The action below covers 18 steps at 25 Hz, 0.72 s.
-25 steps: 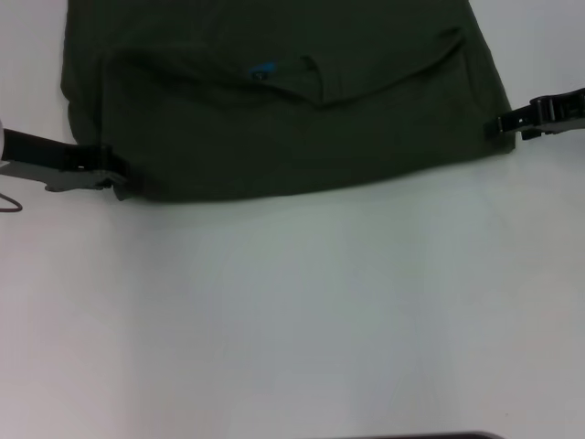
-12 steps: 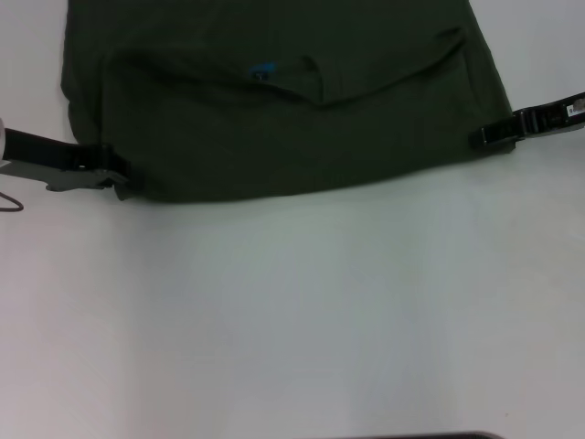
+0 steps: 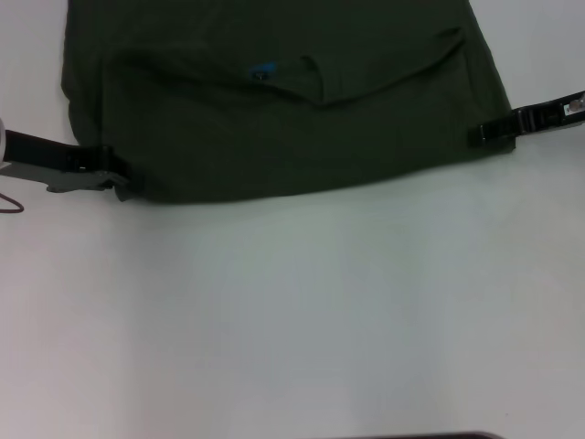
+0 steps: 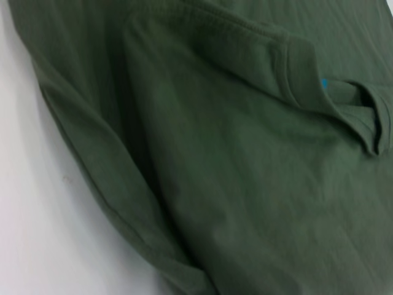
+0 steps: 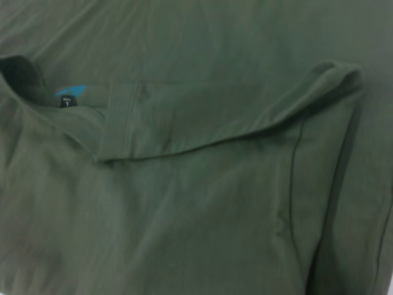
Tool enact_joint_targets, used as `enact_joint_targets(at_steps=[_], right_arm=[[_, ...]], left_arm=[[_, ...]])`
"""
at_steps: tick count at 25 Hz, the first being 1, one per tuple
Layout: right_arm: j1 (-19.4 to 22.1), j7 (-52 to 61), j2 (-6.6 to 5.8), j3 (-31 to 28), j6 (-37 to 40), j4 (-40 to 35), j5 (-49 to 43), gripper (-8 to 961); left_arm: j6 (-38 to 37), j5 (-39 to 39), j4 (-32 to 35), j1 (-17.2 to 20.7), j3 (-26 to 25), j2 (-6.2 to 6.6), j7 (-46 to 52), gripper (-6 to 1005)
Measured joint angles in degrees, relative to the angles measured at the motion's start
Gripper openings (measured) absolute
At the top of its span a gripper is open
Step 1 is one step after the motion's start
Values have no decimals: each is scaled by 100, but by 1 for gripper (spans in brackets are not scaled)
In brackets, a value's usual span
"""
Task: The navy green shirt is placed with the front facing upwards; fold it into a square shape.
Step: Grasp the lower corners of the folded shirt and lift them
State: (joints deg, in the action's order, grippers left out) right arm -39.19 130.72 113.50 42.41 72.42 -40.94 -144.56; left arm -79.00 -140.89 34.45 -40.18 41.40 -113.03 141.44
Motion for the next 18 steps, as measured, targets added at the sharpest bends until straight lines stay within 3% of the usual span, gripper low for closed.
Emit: enact_joint_targets(at_steps=[12,18], right_arm=[[-68,82,-24,-8,53,408,67,753],[-29,156,-41,-10,118,387,71,693]], left_arm=[[16,0,0,-19,0,1,-7,91],[18,0,0,-24,0,-12,-16,89]])
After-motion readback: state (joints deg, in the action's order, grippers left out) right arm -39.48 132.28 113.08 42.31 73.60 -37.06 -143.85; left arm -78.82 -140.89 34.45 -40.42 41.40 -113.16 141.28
